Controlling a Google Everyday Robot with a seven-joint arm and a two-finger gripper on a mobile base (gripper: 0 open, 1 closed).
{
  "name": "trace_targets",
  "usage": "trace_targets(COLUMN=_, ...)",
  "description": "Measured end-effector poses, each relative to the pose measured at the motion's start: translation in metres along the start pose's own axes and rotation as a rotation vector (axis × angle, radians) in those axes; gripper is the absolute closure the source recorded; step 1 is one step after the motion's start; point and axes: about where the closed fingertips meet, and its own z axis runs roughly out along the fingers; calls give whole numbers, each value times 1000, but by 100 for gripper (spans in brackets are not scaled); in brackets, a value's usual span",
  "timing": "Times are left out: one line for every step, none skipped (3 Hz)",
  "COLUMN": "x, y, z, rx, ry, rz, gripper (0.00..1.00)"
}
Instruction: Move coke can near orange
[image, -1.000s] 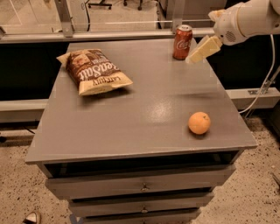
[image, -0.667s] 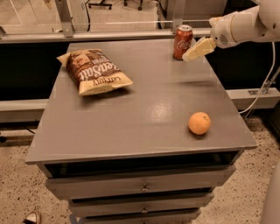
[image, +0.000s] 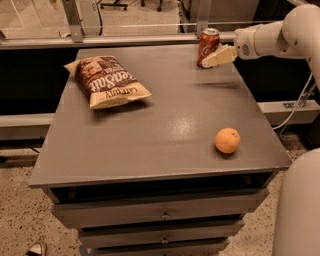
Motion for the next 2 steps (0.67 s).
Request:
trace_targets(x=0, y=-3, z=24, rx=-4, ry=-59, rz=73, gripper=0)
trace_targets(x=-8, y=-2, z=42, rx=-9, ry=-107, rz=118, gripper=15)
